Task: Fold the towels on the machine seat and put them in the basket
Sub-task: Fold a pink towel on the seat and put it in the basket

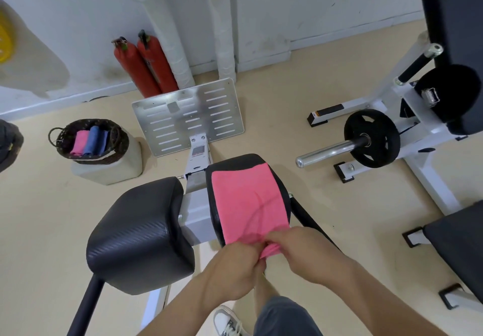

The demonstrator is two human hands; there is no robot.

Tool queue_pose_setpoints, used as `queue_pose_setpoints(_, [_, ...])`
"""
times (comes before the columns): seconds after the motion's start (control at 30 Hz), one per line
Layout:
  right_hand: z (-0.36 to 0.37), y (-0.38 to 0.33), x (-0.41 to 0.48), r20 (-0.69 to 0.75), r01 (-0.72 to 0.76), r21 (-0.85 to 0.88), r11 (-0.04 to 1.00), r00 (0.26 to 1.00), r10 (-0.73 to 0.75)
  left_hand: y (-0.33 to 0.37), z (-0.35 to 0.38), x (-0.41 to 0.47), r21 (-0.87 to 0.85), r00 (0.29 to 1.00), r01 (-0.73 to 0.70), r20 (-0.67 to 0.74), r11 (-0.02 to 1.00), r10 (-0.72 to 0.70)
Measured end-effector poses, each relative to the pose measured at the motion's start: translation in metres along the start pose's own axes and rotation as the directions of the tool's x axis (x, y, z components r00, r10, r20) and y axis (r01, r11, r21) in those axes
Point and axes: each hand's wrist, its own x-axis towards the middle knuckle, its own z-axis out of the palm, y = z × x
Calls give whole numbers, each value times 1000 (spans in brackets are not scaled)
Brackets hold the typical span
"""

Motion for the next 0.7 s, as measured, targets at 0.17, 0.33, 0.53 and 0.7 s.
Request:
queue_pose_setpoints(0.17, [-23, 10, 19, -6, -114, 500, 859, 991, 136, -12, -37, 12, -385, 988, 136, 116, 913, -98])
queue_pose_setpoints(0.33, [-52, 21, 54, -112, -106, 624, 775, 969, 222, -28, -88, 28, -668, 961, 274, 166, 692, -220])
queue_pose_setpoints(0.53, [-64, 27, 103, -132, -203, 584, 786, 931, 339, -63, -108, 59, -630, 920, 331, 50, 703, -389])
queue_pose_setpoints(0.7, [-61, 34, 136, -102, -222, 376, 900, 955, 278, -74, -93, 84, -231, 911, 380, -76, 896, -406])
